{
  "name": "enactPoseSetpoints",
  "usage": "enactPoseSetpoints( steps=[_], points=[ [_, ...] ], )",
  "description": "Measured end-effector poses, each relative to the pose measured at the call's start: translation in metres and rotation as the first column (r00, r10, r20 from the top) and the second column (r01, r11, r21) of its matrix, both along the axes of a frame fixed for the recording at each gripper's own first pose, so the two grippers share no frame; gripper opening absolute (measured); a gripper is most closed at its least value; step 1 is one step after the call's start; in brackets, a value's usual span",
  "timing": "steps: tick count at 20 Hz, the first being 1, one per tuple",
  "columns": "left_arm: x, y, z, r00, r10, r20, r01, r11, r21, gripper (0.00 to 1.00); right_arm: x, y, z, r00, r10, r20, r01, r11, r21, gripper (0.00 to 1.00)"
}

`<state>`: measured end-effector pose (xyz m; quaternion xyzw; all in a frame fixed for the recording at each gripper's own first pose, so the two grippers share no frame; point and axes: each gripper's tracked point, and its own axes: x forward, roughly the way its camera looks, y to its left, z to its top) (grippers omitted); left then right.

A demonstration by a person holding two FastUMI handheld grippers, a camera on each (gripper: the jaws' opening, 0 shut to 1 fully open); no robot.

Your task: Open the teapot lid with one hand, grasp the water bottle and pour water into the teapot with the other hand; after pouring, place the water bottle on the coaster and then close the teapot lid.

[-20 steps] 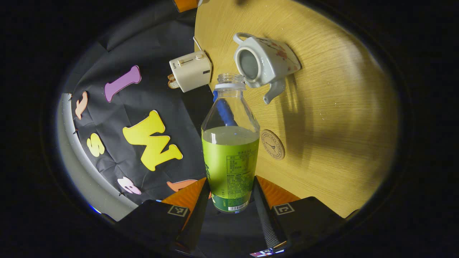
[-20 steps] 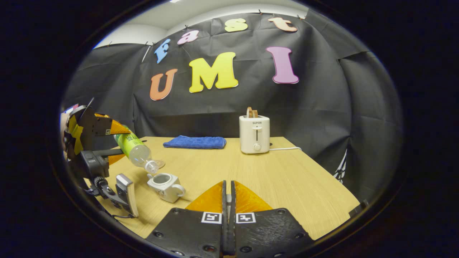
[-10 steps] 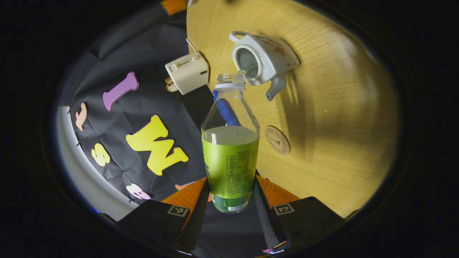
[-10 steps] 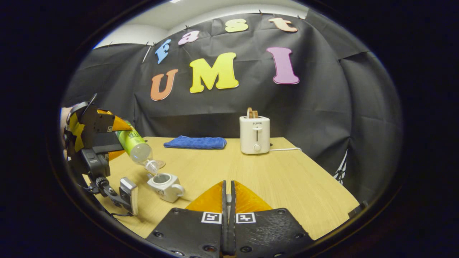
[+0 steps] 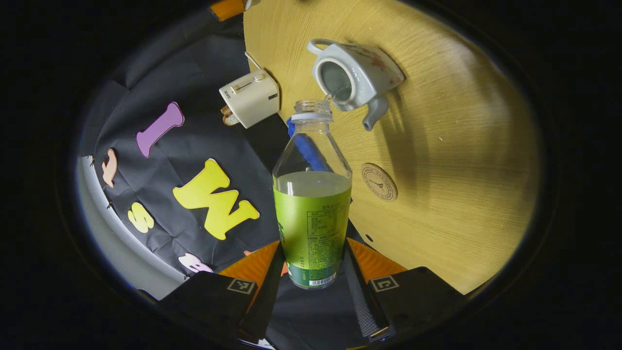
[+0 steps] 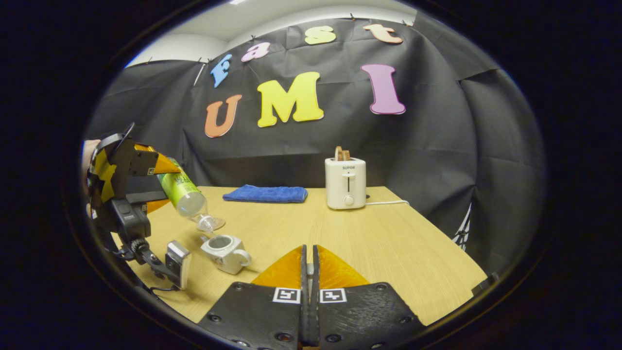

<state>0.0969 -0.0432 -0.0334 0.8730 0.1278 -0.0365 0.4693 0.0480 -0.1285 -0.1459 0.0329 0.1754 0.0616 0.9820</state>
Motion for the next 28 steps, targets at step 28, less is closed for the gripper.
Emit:
enactPoseSetpoints(
  steps=[28],
  points=[
    [0.004,-0.017,0.027,0.995,-0.072,0.068,0.066,0.995,0.08,0.71,-0.004,-0.007,0.006,1.0,-0.008,0.011,0.008,1.0,0.009,0.0]
  ],
)
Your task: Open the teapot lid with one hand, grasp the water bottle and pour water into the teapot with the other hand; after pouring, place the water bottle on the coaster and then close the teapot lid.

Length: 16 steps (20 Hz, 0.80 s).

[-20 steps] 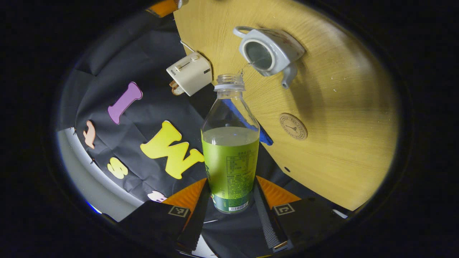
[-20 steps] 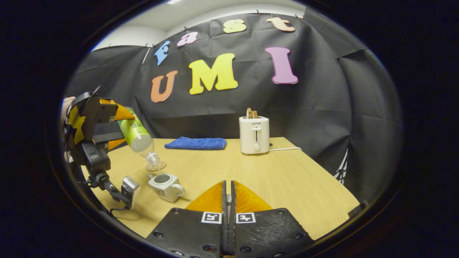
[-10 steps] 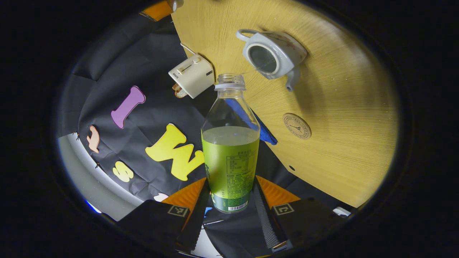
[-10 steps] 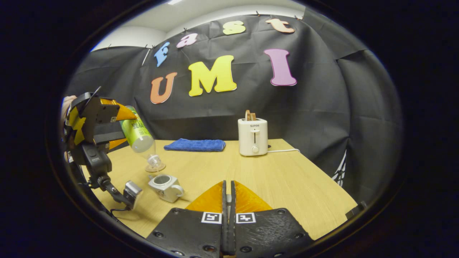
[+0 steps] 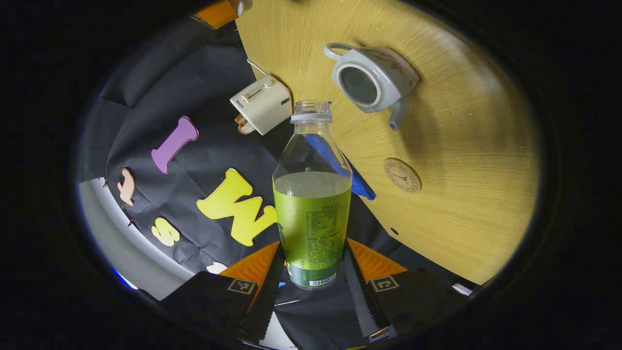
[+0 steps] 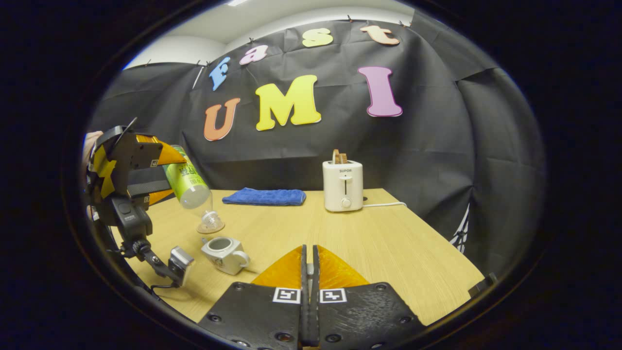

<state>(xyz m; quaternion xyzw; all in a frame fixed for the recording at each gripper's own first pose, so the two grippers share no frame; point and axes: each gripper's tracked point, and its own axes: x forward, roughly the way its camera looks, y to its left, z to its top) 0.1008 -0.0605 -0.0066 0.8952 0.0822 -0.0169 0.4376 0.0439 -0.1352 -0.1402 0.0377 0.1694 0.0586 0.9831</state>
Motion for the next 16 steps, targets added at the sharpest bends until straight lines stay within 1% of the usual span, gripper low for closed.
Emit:
enactPoseSetpoints(
  steps=[1,3,6,8,9,10,11,12,13,16],
  points=[
    [-0.001,0.003,-0.004,1.0,0.01,-0.013,-0.01,0.999,-0.034,0.7,-0.001,0.001,-0.001,1.0,0.002,-0.002,-0.002,1.0,0.003,0.0],
    [-0.003,0.008,-0.018,0.998,0.025,-0.05,-0.031,0.991,-0.132,0.7,0.0,0.0,-0.001,1.0,-0.001,-0.003,0.001,1.0,0.002,0.0],
    [-0.007,0.018,-0.035,0.993,0.062,-0.105,-0.087,0.964,-0.25,0.7,0.002,-0.001,0.007,1.0,-0.008,0.006,0.008,1.0,-0.001,0.0],
    [-0.01,0.024,-0.044,0.988,0.079,-0.133,-0.122,0.927,-0.356,0.7,0.004,-0.002,0.013,1.0,-0.014,0.015,0.014,1.0,0.004,0.0],
    [-0.015,0.029,-0.051,0.983,0.09,-0.162,-0.152,0.891,-0.428,0.67,0.005,-0.002,0.015,1.0,-0.017,0.017,0.017,1.0,0.009,0.0],
    [-0.019,0.034,-0.063,0.973,0.1,-0.209,-0.195,0.84,-0.506,0.71,0.006,-0.001,0.018,1.0,-0.018,0.018,0.018,1.0,0.013,0.0],
    [-0.025,0.035,-0.073,0.96,0.106,-0.259,-0.243,0.775,-0.583,0.71,0.006,0.0,0.019,1.0,-0.017,0.018,0.017,1.0,0.014,0.0],
    [-0.032,0.037,-0.081,0.946,0.109,-0.306,-0.293,0.693,-0.659,0.71,0.007,0.002,0.022,1.0,-0.017,0.02,0.017,1.0,0.013,0.0],
    [-0.037,0.039,-0.084,0.936,0.103,-0.338,-0.327,0.613,-0.72,0.71,0.008,0.005,0.025,1.0,-0.015,0.023,0.015,1.0,0.011,0.0],
    [-0.051,0.048,-0.087,0.917,0.098,-0.388,-0.396,0.359,-0.845,0.71,0.011,0.018,0.032,1.0,-0.002,0.031,0.002,1.0,0.006,0.0]
  ],
)
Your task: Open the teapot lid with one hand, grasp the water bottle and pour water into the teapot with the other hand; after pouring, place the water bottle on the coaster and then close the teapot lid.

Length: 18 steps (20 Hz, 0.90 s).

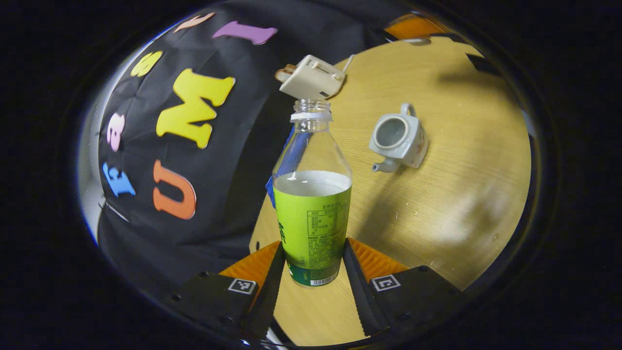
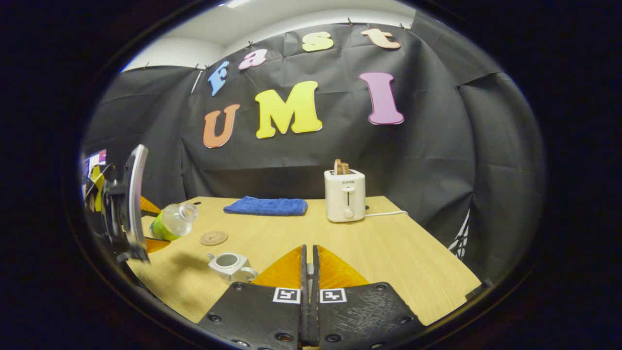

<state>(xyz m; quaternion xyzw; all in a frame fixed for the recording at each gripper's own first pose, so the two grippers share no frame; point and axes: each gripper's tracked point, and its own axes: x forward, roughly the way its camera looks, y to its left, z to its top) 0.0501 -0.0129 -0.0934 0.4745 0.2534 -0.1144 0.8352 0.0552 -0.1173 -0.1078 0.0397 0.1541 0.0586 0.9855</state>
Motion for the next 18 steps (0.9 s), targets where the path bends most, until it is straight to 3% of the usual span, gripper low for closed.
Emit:
enactPoseSetpoints(
  steps=[2,5,7,10,12,13,18],
  points=[
    [-0.008,0.004,-0.002,0.997,0.063,-0.036,-0.068,0.983,-0.169,0.71,0.001,0.01,0.005,1.0,0.011,0.006,-0.011,1.0,0.001,0.0],
    [-0.014,0.002,-0.001,0.991,0.119,-0.057,-0.132,0.912,-0.389,0.71,0.006,0.024,0.011,1.0,0.027,0.008,-0.027,0.999,0.019,0.0],
    [-0.012,-0.001,0.004,0.988,0.153,-0.038,-0.15,0.841,-0.519,0.72,0.01,0.034,0.016,0.999,0.036,0.011,-0.036,0.999,0.026,0.0],
    [0.003,-0.001,0.022,0.976,0.217,-0.001,-0.157,0.704,-0.693,0.71,0.013,0.047,0.025,0.999,0.048,0.024,-0.049,0.999,0.021,0.0],
    [0.019,0.001,0.034,0.969,0.247,0.021,-0.142,0.624,-0.769,0.71,0.014,0.054,0.028,0.998,0.055,0.033,-0.056,0.998,0.017,0.0],
    [0.031,0.003,0.038,0.965,0.258,0.037,-0.13,0.601,-0.789,0.72,0.014,0.057,0.029,0.998,0.06,0.032,-0.06,0.998,0.017,0.0],
    [0.106,0.007,0.039,0.951,0.293,0.1,-0.074,0.53,-0.844,0.71,0.016,0.063,0.022,0.998,0.062,0.008,-0.062,0.998,0.029,0.0]
  ],
)
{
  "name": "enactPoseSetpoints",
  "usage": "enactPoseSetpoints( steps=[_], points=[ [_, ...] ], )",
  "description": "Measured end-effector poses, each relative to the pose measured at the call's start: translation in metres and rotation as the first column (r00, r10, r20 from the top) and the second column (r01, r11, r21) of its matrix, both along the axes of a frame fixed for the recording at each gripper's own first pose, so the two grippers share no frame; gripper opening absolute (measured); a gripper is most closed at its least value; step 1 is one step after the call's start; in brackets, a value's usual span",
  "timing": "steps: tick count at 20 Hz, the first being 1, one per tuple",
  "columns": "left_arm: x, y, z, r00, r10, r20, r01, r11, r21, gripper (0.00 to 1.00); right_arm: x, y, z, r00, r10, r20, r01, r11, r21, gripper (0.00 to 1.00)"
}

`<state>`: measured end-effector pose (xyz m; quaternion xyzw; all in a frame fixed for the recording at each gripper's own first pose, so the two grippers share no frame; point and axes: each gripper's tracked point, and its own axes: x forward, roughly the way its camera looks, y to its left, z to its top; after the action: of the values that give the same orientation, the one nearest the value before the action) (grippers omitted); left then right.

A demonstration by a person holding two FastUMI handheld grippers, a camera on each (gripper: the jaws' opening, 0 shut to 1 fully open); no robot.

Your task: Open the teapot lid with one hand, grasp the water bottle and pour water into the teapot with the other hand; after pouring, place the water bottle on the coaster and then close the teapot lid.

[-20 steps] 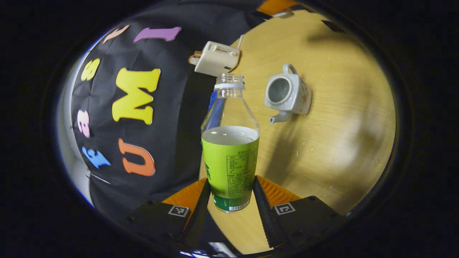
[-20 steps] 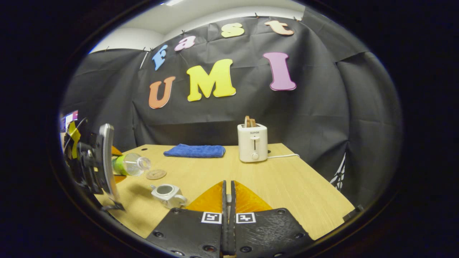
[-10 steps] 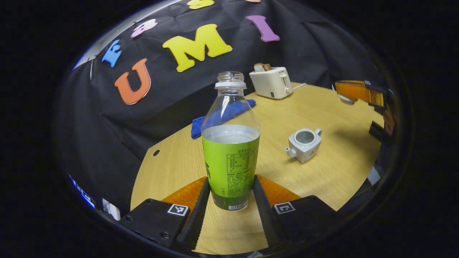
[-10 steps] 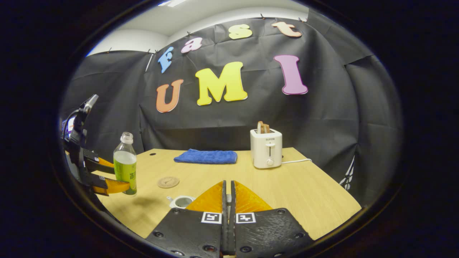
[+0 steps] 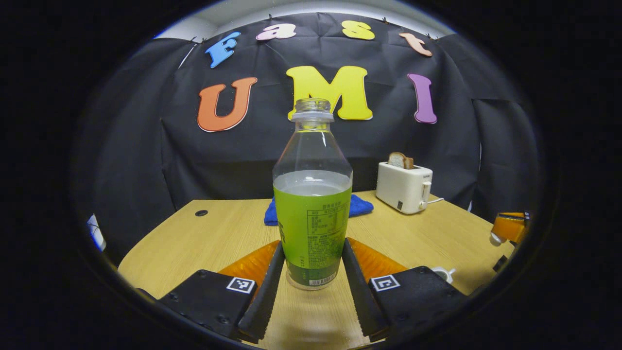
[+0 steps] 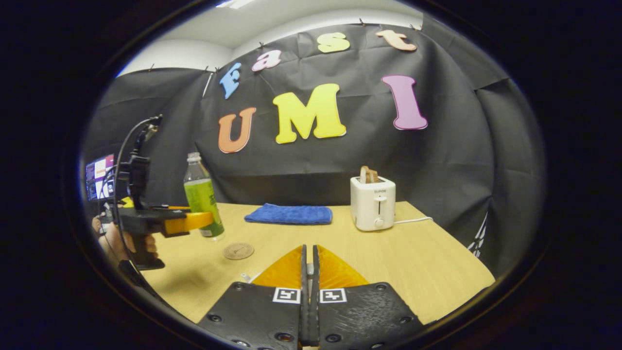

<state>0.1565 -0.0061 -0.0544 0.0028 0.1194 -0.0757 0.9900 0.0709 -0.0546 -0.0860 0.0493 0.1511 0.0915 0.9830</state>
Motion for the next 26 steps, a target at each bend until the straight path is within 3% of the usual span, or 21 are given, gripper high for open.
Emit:
enactPoseSetpoints(
  steps=[6,19,22,23,24,26],
  points=[
    [0.045,0.001,-0.051,0.997,0.016,-0.07,-0.019,0.999,-0.047,0.72,0.003,-0.003,-0.014,0.999,-0.011,-0.034,0.011,1.0,0.004,0.0],
    [0.045,0.004,-0.077,0.994,0.013,-0.108,-0.016,1.0,-0.024,0.74,0.004,0.012,-0.029,0.998,0.017,-0.061,-0.017,1.0,-0.012,0.0],
    [0.043,0.004,-0.081,0.992,0.02,-0.126,-0.022,1.0,-0.019,0.78,0.004,0.015,-0.028,0.998,0.02,-0.061,-0.021,1.0,-0.012,0.0],
    [0.04,0.004,-0.082,0.991,0.02,-0.133,-0.023,1.0,-0.021,0.83,0.005,0.016,-0.028,0.998,0.022,-0.06,-0.022,1.0,-0.011,0.0],
    [0.04,0.005,-0.083,0.991,0.022,-0.134,-0.026,0.999,-0.029,0.99,0.006,0.018,-0.026,0.998,0.025,-0.057,-0.025,1.0,-0.011,0.0],
    [0.033,0.011,-0.082,0.99,0.038,-0.139,-0.043,0.998,-0.036,1.0,0.008,0.022,-0.023,0.999,0.031,-0.045,-0.031,0.999,-0.014,0.0]
  ],
)
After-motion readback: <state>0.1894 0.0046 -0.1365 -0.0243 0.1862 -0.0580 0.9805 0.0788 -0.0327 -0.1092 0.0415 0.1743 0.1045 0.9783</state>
